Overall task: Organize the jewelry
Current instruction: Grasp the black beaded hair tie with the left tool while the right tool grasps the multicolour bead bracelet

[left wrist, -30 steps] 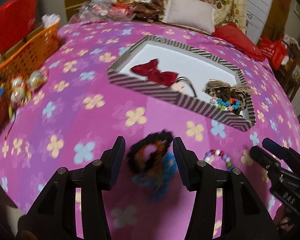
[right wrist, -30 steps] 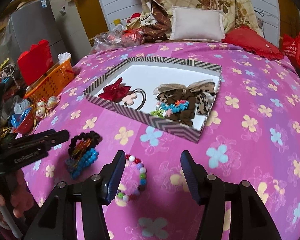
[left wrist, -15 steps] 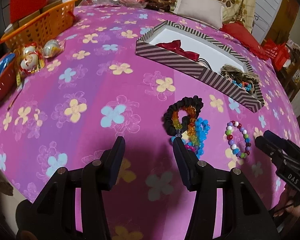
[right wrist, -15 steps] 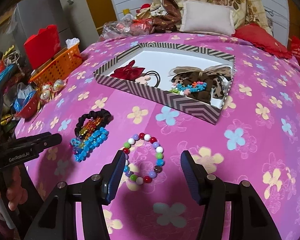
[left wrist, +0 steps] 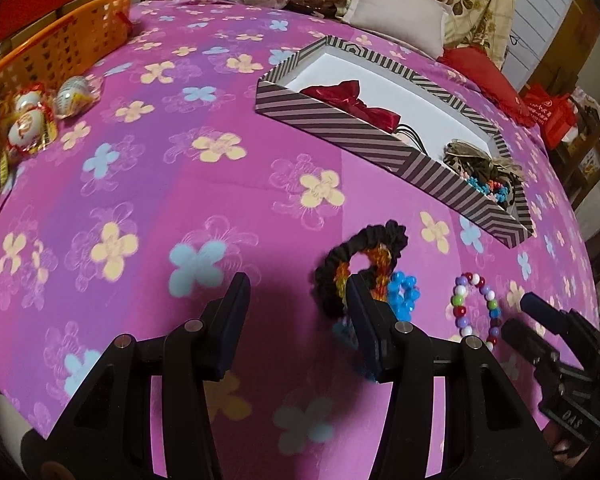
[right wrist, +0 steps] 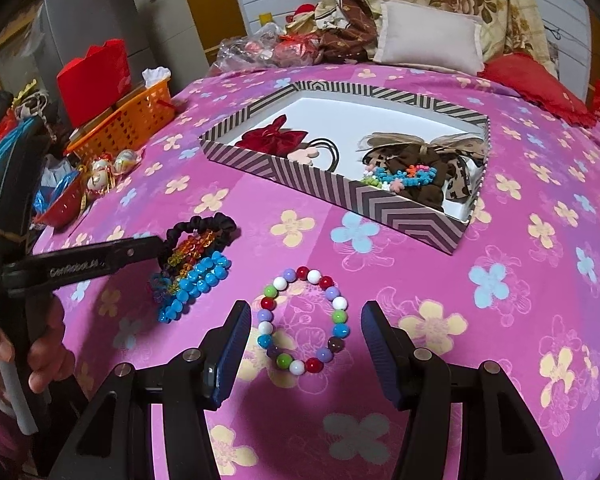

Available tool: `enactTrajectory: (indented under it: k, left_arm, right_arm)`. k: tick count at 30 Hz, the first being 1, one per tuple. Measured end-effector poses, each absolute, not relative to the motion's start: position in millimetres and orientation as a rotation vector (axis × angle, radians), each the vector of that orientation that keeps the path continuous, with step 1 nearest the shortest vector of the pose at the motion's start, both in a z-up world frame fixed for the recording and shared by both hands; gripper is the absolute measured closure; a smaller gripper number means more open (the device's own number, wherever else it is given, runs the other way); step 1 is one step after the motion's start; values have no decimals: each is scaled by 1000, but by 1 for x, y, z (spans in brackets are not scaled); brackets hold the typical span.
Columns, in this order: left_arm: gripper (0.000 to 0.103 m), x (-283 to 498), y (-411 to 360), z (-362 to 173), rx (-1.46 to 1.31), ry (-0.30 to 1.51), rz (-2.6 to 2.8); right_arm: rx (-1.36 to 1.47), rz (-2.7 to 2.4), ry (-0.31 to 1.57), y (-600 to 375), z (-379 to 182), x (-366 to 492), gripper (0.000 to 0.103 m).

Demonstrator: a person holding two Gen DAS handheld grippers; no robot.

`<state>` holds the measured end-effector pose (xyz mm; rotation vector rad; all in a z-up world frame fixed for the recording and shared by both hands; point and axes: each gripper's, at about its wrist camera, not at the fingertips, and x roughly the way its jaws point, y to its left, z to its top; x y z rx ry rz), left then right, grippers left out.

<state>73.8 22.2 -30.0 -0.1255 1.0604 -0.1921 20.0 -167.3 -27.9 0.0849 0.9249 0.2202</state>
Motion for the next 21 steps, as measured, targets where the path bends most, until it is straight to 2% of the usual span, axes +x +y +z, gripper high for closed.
enactTrajectory:
  k: [10, 15, 17, 21]
  left_arm:
    - [55, 97, 16, -42, -151, 1081, -224]
    - [82, 103, 14, -42, -155, 1083, -245]
    - [90, 106, 14, -41, -155, 1091, -250]
    - [95, 112, 17, -43, -155, 1100, -240]
  right_arm:
    - [57, 211, 932, -172, -38, 26, 48]
    - [42, 201, 933, -173, -44, 34, 49]
    - [22, 199, 935, -172, -46, 36, 56]
    - [-31, 192, 933, -167, -51, 42, 66]
